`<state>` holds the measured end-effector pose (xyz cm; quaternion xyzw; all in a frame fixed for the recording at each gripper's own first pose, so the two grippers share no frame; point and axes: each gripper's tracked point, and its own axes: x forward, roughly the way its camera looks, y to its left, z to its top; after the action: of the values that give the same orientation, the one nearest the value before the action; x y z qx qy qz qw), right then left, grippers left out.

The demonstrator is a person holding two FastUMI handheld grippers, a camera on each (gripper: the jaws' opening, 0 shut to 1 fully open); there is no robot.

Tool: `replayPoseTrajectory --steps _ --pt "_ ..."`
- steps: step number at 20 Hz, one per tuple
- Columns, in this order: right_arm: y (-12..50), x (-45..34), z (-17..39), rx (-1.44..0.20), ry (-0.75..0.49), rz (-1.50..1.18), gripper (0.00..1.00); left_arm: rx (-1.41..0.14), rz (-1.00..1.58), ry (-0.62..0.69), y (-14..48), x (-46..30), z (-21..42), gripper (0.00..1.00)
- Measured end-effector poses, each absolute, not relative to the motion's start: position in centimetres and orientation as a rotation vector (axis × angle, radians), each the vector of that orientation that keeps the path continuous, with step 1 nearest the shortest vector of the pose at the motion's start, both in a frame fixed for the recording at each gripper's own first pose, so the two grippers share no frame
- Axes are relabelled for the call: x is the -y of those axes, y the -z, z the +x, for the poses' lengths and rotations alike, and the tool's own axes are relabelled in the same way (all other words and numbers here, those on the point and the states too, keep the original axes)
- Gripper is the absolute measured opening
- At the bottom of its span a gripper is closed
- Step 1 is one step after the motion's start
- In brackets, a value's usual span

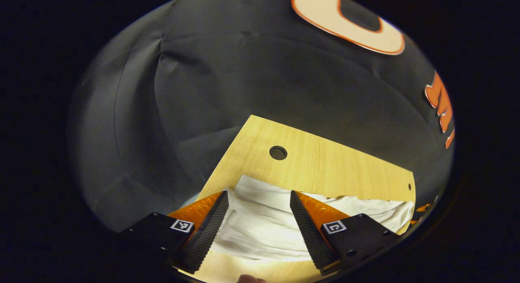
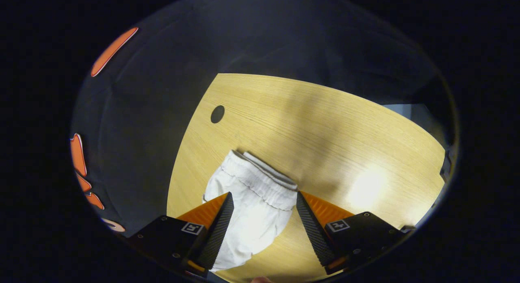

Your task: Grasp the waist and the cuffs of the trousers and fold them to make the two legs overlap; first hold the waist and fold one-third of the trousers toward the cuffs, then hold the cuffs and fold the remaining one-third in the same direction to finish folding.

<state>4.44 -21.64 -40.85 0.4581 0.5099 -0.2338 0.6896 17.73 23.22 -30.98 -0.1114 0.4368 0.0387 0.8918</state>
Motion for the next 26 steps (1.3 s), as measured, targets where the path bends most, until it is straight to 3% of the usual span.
replayPoseTrajectory --steps 8,15,19,21,22,23,24,26 --pt "43.3 21.1 3.9 -1.170 0.542 1.036 0.94 -0.853 -0.179 -0.019 26.8 -18.4 14.2 1.00" --pt "45.1 21.9 5.7 -1.119 0.547 1.071 0.92 -0.836 -0.187 -0.045 24.9 -17.0 11.0 1.00" --pt "45.8 22.2 5.7 -1.071 0.523 1.090 0.78 -0.826 -0.213 -0.059 24.8 -16.3 9.4 1.00" --pt "46.3 22.2 5.4 -1.053 0.529 1.132 0.64 -0.831 -0.233 -0.058 25.0 -15.0 8.2 1.00" --pt "46.5 22.3 5.6 -1.036 0.540 1.167 0.48 -0.836 -0.241 -0.056 25.2 -14.5 7.7 1.00" --pt "46.7 22.1 6.0 -1.022 0.536 1.201 0.42 -0.843 -0.247 -0.053 25.5 -14.0 7.2 0.99" --pt "46.8 22.0 6.5 -1.006 0.527 1.215 0.23 -0.852 -0.251 -0.053 25.8 -13.4 6.5 0.99" --pt "46.8 22.0 6.5 -0.982 0.510 1.187 0.14 -0.867 -0.262 -0.053 26.2 -12.6 5.3 0.99"
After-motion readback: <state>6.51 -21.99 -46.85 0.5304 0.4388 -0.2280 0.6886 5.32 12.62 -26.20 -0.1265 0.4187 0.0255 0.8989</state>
